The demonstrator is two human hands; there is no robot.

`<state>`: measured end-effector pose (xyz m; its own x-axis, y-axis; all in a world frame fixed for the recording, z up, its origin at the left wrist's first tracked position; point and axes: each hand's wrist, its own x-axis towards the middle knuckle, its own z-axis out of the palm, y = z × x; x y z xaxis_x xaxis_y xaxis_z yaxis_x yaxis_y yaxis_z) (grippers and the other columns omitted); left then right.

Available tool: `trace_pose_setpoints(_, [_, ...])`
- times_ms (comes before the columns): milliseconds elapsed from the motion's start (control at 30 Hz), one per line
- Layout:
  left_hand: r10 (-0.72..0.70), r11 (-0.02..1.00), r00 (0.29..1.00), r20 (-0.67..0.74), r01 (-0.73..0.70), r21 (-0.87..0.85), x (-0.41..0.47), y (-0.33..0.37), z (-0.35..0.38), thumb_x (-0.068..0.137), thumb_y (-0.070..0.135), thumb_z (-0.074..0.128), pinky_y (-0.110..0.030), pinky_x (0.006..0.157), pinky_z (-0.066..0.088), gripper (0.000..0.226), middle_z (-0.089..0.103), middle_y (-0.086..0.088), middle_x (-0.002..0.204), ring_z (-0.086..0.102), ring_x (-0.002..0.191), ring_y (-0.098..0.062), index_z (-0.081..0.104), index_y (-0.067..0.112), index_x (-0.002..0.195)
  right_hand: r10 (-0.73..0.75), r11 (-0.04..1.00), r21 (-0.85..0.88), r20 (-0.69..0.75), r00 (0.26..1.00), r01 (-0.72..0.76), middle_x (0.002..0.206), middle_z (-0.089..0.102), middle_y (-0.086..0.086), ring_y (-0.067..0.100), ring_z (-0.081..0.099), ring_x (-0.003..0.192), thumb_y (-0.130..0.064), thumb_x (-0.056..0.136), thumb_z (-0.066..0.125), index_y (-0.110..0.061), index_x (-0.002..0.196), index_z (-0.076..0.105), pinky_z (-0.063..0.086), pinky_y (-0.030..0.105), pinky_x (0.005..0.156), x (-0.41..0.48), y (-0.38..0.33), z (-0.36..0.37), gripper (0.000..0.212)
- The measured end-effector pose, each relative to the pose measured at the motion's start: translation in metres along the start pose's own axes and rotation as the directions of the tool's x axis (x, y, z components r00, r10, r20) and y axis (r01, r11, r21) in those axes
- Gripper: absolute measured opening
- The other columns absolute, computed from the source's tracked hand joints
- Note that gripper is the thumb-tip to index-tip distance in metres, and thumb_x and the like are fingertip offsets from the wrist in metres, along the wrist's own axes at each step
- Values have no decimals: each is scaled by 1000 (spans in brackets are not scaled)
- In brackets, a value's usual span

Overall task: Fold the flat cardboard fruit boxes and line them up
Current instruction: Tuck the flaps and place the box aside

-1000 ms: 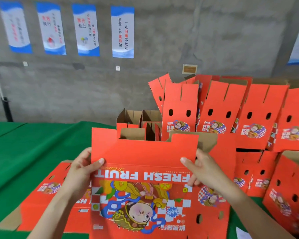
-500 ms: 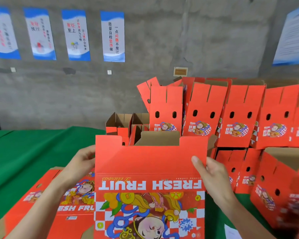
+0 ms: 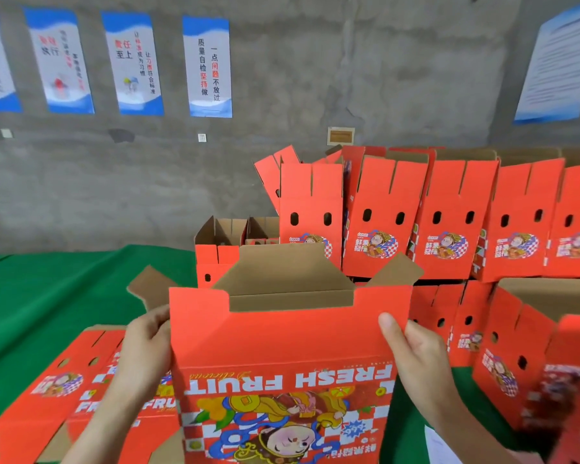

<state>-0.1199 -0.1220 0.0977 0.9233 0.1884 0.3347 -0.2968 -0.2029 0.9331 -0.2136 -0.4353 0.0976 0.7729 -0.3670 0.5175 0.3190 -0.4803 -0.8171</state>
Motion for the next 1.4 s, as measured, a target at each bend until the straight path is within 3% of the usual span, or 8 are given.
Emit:
trace_pose_setpoints(100, [58, 998, 989, -139, -53, 39, -19, -4, 11, 82, -16, 39, -5, 65, 44, 49, 70, 15, 87, 57, 69, 17, 69, 18, 99, 118, 993, 14, -14, 993, -117, 43, 36, -7, 11, 37, 45, -61, 78, 43, -21, 41, 34, 32, 31, 55, 3, 3, -5, 55])
trace_pose_setpoints(367, [-40, 967, 986, -164, 79, 241, -29, -19, 25, 90, -4, 47, -44, 101, 40, 46, 56, -15, 132, 54, 120, -31, 52, 6, 134, 219, 975, -63, 76, 973, -215, 33, 21, -8, 7, 19, 33, -27, 88, 65, -18, 32, 34, 16, 21, 43, 5, 34, 1, 65])
trace_pose_setpoints(567, [-9, 919, 998, -54, 29, 393, -33, -12, 21, 78, 24, 76, -34, 80, 37, 61, 60, -19, 124, 58, 111, -31, 54, 11, 133, 194, 964, -198, 77, 978, -176, 67, 60, -22, 1, 58, 87, -13, 84, 71, -17, 36, 49, 36, 7, 61, 9, 33, 2, 53])
trace_pose_setpoints(633, [3, 876, 1000, 0, -2, 482, -30, -10, 18, 71, 17, 82, -36, 78, 38, 68, 59, -24, 121, 57, 110, -37, 53, 9, 132, 183, 940, -309, 100, 978, -145, 116, 59, -17, 6, 46, 124, -16, 83, 72, -9, 88, 75, 33, 9, 94, 6, 33, 2, 9])
trace_pose_setpoints(733, [44, 808, 995, 85, -86, 583, -25, -7, 16, 66, 9, 84, -39, 82, 39, 72, 55, -24, 122, 53, 110, -39, 53, 5, 131, 155, 895, -439, 134, 979, -81, 152, 33, -2, 13, 29, 140, -18, 84, 71, -5, 141, 41, 18, 20, 111, 6, 35, 2, 66])
trace_pose_setpoints(967, [229, 703, 908, 351, -404, 586, -17, 1, 13, 61, -3, 82, -34, 118, 15, 112, 19, -2, 157, 17, 145, -22, 18, 23, 149, -22, 880, -462, 191, 981, 110, 150, 3, -19, -2, 9, 140, -10, 85, 70, -11, 150, 20, 7, -1, 105, 2, 26, 7, 82])
trace_pose_setpoints(1200, [348, 712, 788, 508, -574, 404, -16, -5, 13, 71, 7, 80, 5, 95, 19, 112, 29, 37, 133, 29, 122, 16, 8, 50, 145, -78, 864, -466, 246, 966, 189, 150, -5, -25, -5, -16, 136, -10, 88, 66, -18, 150, 13, -13, 1, 101, 5, 31, 9, 83])
trace_pose_setpoints(1400, [320, 692, 775, 544, -584, 424, -2, 4, 15, 67, 23, 85, -5, 84, 32, 87, 46, 27, 110, 51, 104, -5, 36, 40, 138, -72, 816, -530, 302, 951, 230, 147, -14, -30, 12, -12, 146, -14, 90, 61, -25, 151, 10, -19, 14, 108, 6, 29, 8, 80])
